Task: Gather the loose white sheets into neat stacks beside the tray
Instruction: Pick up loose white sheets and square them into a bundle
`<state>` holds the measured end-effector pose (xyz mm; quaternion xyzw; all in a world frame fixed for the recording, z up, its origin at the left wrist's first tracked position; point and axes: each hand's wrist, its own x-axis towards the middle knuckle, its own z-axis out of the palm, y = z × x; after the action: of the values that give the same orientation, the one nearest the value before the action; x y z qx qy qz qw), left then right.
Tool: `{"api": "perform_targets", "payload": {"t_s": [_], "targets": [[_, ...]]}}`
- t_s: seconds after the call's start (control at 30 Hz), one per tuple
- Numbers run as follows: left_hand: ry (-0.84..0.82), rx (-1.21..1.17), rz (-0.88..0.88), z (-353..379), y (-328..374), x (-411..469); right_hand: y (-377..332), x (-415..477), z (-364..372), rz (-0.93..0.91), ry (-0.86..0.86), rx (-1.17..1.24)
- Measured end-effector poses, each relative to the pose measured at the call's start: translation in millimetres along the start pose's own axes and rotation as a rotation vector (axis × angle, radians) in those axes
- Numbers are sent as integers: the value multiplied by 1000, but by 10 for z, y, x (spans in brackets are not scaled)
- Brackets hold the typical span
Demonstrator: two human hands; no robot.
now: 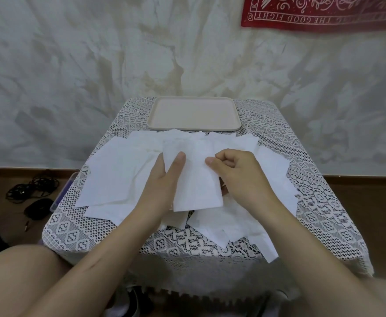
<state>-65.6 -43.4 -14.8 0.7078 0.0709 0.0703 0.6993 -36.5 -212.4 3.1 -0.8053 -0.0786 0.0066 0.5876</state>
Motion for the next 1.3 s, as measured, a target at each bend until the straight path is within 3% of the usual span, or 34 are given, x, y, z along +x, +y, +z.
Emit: {"api": "perform_targets", "payload": {"t_s": [0.2, 0.27, 0.37, 0.47, 0.63, 0.83, 0.93, 1.03, 1.17, 1.3], "targets": [[-2, -41, -4, -19, 23, 11, -32, -16, 58, 30, 65, -70], [3, -155, -21, -24, 78, 34, -67, -48, 33, 78, -26, -124], [-39, -316, -30, -50, 106, 101, -134, -98, -6, 91, -216, 40], [-97, -366, -27, -139, 100, 210, -156, -44, -99, 36, -135, 188], [-174, -90, 89, -344, 129, 432, -87, 181, -194, -75, 21, 337], [-292, 135, 129, -349, -35, 514, 84, 279, -56, -30, -127, 14], [-294, 247, 158, -320, -50, 496, 90, 244, -16, -37, -115, 33], [-287, 207, 217, -314, -61, 510, 123, 260, -62, -72, -130, 92], [-269, 197, 225, -279, -38, 461, 132, 278, -110, -104, -124, -33], [-121, -80, 172, -222, -9, 431, 71, 263, -116, -89, 40, 281]]}}
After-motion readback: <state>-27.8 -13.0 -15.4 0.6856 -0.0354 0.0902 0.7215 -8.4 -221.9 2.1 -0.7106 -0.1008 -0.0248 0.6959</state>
